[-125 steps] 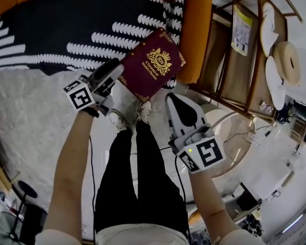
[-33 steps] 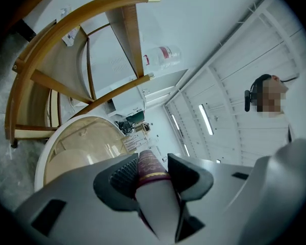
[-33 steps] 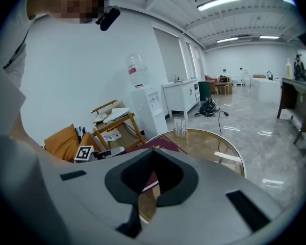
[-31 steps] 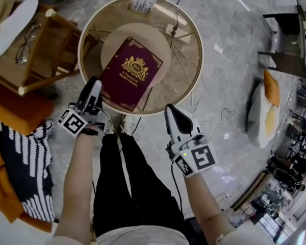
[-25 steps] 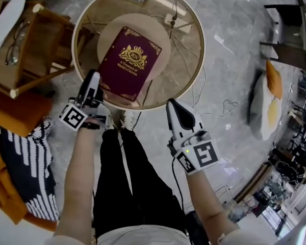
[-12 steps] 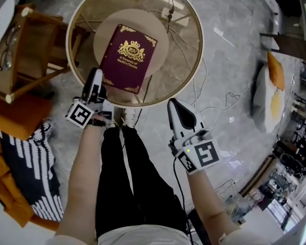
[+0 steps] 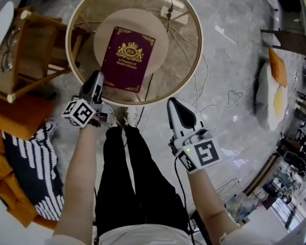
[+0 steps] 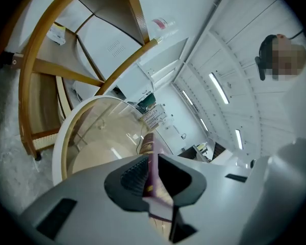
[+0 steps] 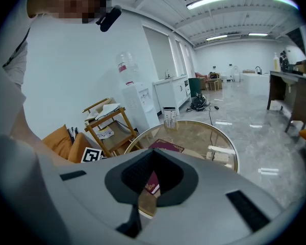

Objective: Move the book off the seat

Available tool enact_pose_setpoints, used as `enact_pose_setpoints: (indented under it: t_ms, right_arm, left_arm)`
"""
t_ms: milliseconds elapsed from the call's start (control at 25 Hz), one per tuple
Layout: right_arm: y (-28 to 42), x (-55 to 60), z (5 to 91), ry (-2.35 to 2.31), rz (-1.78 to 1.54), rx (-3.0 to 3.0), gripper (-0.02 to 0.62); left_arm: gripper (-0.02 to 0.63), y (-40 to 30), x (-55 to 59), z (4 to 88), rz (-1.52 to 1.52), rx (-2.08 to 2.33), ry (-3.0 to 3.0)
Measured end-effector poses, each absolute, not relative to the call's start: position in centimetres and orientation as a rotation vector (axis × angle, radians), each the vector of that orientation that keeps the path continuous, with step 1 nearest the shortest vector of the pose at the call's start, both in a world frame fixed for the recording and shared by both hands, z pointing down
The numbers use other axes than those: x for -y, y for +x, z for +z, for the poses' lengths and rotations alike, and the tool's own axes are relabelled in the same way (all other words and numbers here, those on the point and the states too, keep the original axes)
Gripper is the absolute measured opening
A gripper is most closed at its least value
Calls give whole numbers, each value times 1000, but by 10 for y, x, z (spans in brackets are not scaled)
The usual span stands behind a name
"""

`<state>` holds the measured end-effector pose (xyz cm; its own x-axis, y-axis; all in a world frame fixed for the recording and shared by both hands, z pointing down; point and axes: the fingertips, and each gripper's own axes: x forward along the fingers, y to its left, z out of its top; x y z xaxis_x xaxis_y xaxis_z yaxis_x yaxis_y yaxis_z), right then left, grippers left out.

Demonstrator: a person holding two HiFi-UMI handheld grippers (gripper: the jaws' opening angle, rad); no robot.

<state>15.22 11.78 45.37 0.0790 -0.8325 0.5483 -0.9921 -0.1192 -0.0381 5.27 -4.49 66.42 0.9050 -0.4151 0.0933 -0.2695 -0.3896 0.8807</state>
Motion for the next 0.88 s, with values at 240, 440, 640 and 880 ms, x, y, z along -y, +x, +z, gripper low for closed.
enact_pose_setpoints:
  t_ms: [240, 440, 640, 880]
  right_arm:
    - [149, -122, 453, 2014, 642, 1818, 21]
    - [144, -122, 452, 2009, 634, 1829, 21]
    - [137, -120, 440, 2003, 609, 1848, 21]
    - [128, -119, 417, 1995, 563, 1870, 21]
  left_arm:
    - [32, 47, 43, 667, -88, 513, 2023]
    - [26, 39, 44, 667, -20, 541, 2064]
    - [23, 34, 36, 659, 95, 560, 2127]
    - [17, 34, 31, 622, 164, 519, 2207]
